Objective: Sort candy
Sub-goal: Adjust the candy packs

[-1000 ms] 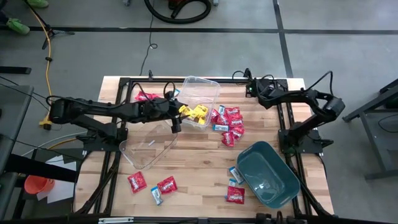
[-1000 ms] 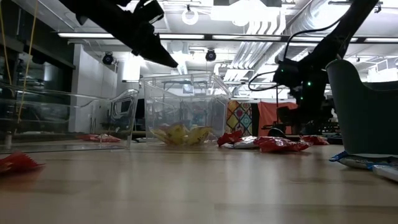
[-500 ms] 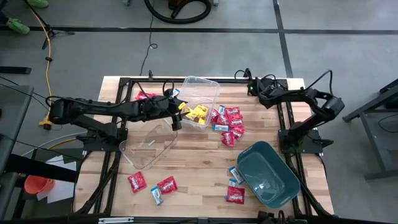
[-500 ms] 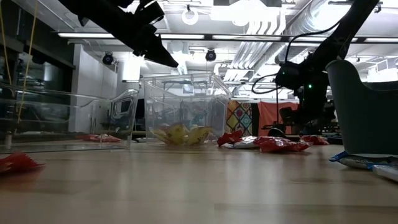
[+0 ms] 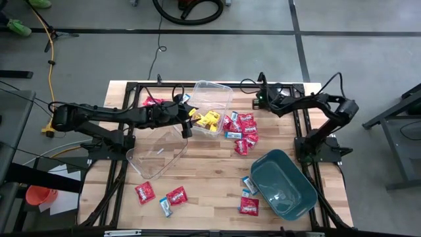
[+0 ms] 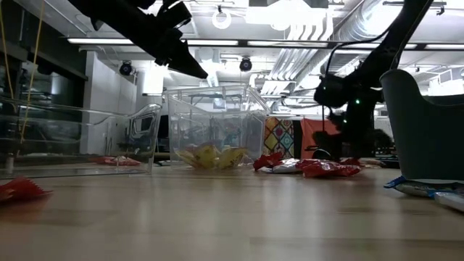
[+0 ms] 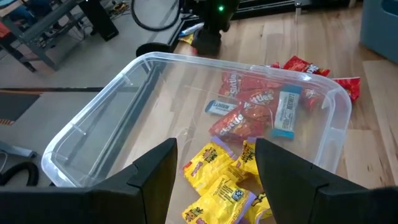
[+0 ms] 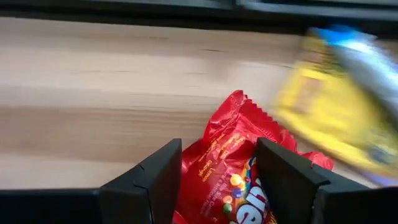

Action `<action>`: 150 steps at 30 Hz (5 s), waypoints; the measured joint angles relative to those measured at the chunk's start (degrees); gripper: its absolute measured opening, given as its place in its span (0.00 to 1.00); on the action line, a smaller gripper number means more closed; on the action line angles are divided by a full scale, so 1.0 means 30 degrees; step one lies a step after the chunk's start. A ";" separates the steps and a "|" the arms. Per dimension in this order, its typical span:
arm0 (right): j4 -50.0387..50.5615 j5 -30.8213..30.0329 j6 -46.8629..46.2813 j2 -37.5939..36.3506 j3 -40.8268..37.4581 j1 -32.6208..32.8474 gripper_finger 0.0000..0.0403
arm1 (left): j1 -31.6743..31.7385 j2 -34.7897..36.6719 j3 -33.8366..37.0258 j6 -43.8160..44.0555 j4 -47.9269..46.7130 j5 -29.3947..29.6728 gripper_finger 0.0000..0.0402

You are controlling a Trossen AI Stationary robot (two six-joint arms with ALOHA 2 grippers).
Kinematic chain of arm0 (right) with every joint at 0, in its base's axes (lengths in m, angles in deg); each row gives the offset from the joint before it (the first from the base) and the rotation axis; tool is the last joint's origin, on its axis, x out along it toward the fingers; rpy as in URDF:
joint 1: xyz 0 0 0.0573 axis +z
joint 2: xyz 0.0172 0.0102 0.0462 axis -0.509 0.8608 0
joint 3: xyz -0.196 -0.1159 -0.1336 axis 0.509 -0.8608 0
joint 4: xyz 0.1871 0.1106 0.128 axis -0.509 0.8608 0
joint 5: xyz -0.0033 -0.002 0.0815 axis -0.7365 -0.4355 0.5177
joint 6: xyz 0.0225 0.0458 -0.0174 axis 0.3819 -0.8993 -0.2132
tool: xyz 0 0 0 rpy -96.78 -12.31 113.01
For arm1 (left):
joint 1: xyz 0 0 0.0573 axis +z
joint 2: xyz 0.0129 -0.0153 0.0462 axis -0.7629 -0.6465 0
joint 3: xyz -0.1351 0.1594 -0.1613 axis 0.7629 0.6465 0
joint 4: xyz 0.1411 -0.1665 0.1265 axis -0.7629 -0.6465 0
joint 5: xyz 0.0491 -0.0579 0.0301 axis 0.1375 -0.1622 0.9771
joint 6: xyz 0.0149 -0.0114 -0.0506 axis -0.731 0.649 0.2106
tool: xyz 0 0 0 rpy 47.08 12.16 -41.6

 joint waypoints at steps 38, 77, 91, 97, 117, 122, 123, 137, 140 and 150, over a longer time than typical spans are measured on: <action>0.3053 -0.9037 -0.6833 0.1735 0.0021 -0.0103 0.49 | -0.0007 0.0000 0.0000 -0.0168 -0.1177 0.0358 0.51; -0.1933 -0.7215 -0.9280 -0.1064 -0.4259 -0.0140 0.36 | -0.0007 0.0015 -0.0007 0.0364 -0.3344 0.0357 0.51; -0.3406 -0.9087 -0.6465 -0.0530 -0.3089 -0.0374 0.34 | -0.0007 0.0015 -0.0007 -0.0168 -0.1734 0.0350 0.51; -0.4212 -0.7946 -0.4243 -0.0065 -0.2479 -0.0168 0.31 | -0.0007 0.0015 -0.0005 -0.0532 -0.1569 0.0374 0.51; 0.5587 -0.1306 -0.0156 0.0219 0.4281 -0.4362 0.27 | 0.0000 0.0007 -0.0006 -0.0508 -0.2047 0.0446 0.51; 0.8797 0.0561 0.0864 0.0211 0.5633 -0.4943 0.26 | 0.0000 0.0000 -0.0007 -0.0484 -0.2135 0.0456 0.51; 0.8839 0.0910 0.0968 0.0211 0.5668 -0.5073 0.26 | 0.0000 0.0000 -0.0007 -0.0481 -0.2133 0.0459 0.51; 0.9665 0.5021 0.2127 0.4001 0.8059 -0.5840 0.26 | -0.0036 0.0000 -0.0007 -0.0145 -0.2161 0.0510 0.51; 1.0273 0.4314 0.2037 0.4439 0.8579 -0.5685 0.26 | -0.0036 0.0000 -0.0007 0.0006 -0.2729 0.0503 0.51; 1.0828 0.7420 0.3500 0.4365 0.8473 -0.5019 0.26 | -0.0036 0.0000 -0.0007 0.0364 -0.3337 0.0503 0.51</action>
